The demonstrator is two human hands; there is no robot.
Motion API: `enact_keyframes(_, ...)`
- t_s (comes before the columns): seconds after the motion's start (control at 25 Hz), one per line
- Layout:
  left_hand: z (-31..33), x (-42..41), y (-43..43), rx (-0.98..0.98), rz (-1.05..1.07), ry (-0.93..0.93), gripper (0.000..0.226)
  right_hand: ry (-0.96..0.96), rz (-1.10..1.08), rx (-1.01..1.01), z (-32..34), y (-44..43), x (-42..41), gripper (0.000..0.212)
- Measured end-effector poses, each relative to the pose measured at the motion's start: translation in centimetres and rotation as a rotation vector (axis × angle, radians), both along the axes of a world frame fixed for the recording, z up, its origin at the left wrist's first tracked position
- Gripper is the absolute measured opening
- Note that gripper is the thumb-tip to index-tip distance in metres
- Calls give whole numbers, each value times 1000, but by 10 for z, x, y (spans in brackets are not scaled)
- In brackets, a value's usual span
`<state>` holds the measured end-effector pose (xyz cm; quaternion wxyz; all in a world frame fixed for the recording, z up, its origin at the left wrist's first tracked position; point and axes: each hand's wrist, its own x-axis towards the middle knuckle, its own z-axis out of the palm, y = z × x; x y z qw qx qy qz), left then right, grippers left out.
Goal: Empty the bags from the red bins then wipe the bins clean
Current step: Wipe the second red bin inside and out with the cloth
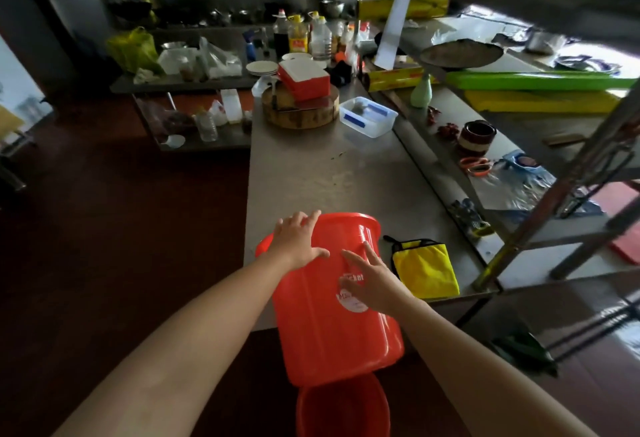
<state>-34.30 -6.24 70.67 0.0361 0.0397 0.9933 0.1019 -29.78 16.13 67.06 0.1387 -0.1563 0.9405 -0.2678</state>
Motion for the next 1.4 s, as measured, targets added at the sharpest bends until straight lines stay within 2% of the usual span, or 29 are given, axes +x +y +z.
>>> enact_keyframes(0.08, 0, -10, 8, 80, 8, -20, 96, 82, -180, -129, 3, 4, -12, 46)
enact_keyframes(0.16, 1, -12, 19, 101, -20, -31, 90, 66, -385, -196, 9, 7, -26, 48)
enact_keyframes(0.28, 2, 2, 35, 99, -111, -24, 86, -27, -562, -261, 19, 15, -38, 53)
enact_keyframes(0.32, 3, 10, 37, 107, -122, -13, 85, -91, -614, -342, 21, 19, -39, 52)
enact_keyframes(0.4, 0, 29, 41, 138, -114, 12, 82, -339, -777, -732, 25, 30, -38, 42)
enact_keyframes(0.44, -2, 43, 45, 135, -123, 25, 81, -425, -847, -846, 27, 38, -35, 37)
enact_keyframes(0.48, -3, 57, 50, 108, -159, 39, 81, -464, -887, -857, 27, 46, -32, 34)
enact_keyframes(0.64, -17, 120, 91, -26, -367, 116, 75, -639, -907, -605, 14, 76, 3, 9)
enact_keyframes(0.88, -58, 222, 170, -60, -548, 246, 72, -640, -1006, -535, -52, 171, 87, 16)
enact_keyframes(0.96, -68, 243, 193, -29, -600, 263, 63, -595, -1084, -520, -76, 199, 115, 15)
enact_keyframes(1.04, -76, 250, 210, -18, -619, 291, 52, -513, -1107, -514, -104, 228, 136, 35)
enact_keyframes(1.16, -98, 241, 221, -39, -481, 293, 46, -394, -1032, -453, -130, 263, 173, 52)
enact_keyframes(1.32, -132, 218, 221, -260, -38, -27, 83, -393, -971, -500, -137, 302, 218, 74)
enact_keyframes(1.4, -158, 201, 226, -148, 241, -146, 93, -436, -987, -497, -156, 324, 234, 84)
